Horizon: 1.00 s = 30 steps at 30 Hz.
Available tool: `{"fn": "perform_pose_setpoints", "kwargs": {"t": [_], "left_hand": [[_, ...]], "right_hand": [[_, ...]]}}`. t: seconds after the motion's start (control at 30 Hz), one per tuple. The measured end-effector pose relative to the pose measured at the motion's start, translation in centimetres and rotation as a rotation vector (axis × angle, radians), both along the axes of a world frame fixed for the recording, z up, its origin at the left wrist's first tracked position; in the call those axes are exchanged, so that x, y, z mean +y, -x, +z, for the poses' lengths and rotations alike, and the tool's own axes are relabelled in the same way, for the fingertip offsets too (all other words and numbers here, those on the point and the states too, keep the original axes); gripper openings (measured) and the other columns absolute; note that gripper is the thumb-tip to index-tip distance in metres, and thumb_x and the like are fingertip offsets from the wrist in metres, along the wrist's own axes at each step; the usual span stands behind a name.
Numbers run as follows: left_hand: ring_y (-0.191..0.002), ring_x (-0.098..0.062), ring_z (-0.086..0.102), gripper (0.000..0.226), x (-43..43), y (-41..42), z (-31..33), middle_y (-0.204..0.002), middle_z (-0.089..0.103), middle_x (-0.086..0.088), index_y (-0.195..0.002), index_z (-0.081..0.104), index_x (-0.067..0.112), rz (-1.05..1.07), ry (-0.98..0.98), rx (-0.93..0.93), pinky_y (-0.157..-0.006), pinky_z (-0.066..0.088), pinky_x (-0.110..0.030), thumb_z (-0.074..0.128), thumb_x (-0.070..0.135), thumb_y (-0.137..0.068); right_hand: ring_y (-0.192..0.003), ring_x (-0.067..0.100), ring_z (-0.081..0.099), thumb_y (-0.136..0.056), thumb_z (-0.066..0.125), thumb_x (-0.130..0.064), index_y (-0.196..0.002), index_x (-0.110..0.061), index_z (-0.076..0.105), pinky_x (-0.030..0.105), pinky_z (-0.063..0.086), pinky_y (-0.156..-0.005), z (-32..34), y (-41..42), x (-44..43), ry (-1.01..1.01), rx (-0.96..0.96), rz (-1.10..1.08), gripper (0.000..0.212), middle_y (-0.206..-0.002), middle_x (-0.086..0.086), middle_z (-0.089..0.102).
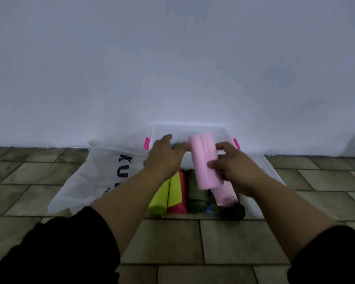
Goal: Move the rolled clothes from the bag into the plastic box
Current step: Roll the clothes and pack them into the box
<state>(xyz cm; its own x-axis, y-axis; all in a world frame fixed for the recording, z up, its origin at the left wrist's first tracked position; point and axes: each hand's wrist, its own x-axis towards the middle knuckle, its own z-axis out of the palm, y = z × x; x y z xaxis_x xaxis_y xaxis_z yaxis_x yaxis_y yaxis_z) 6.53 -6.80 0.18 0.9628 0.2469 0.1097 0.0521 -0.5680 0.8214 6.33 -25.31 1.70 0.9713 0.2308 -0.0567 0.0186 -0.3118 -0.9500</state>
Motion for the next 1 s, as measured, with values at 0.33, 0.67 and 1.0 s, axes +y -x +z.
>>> {"fn": "perform_pose_setpoints", "kwargs": {"t": [0.33,0.67,1.0], "left_hand": [[-0.145,-0.034,-0.007,0.092,2.7,-6.8,-2.7,-0.157,-0.019,-0.014,-0.15,-0.01,0.016,0.002,-0.467,0.37,-0.117,0.01,-0.05,0.04,0.063,-0.088],[-0.144,-0.034,-0.01,0.09,2.7,-6.8,-2.4,-0.156,-0.022,-0.013,-0.15,-0.009,0.019,-0.02,-0.484,0.394,-0.117,0.007,-0.048,0.039,0.064,-0.088],[-0.145,-0.032,-0.006,0.087,2.7,-6.1,-1.9,-0.158,-0.016,-0.012,-0.151,-0.006,0.024,-0.009,-0.427,0.351,-0.117,0.009,-0.047,0.043,0.061,-0.088]], "right_hand": [[-0.112,0.033,0.057,-0.091,0.054,-0.018,-0.125,0.002,0.051,0.033,0.047,-0.089,-0.8,-15.1,3.1,1.018,-0.065,0.003,0.039,-0.125,0.02,0.056],[-0.119,0.029,0.051,-0.09,0.051,-0.008,-0.125,-0.001,0.055,0.032,0.041,-0.093,-2.6,-16.4,4.5,1.246,0.024,0.189,0.036,-0.133,0.017,0.053],[-0.119,0.027,0.049,-0.094,0.046,-0.014,-0.126,-0.004,0.054,0.031,0.038,-0.091,-2.0,-15.8,4.3,1.296,0.051,0.215,0.034,-0.133,0.013,0.052]]}}
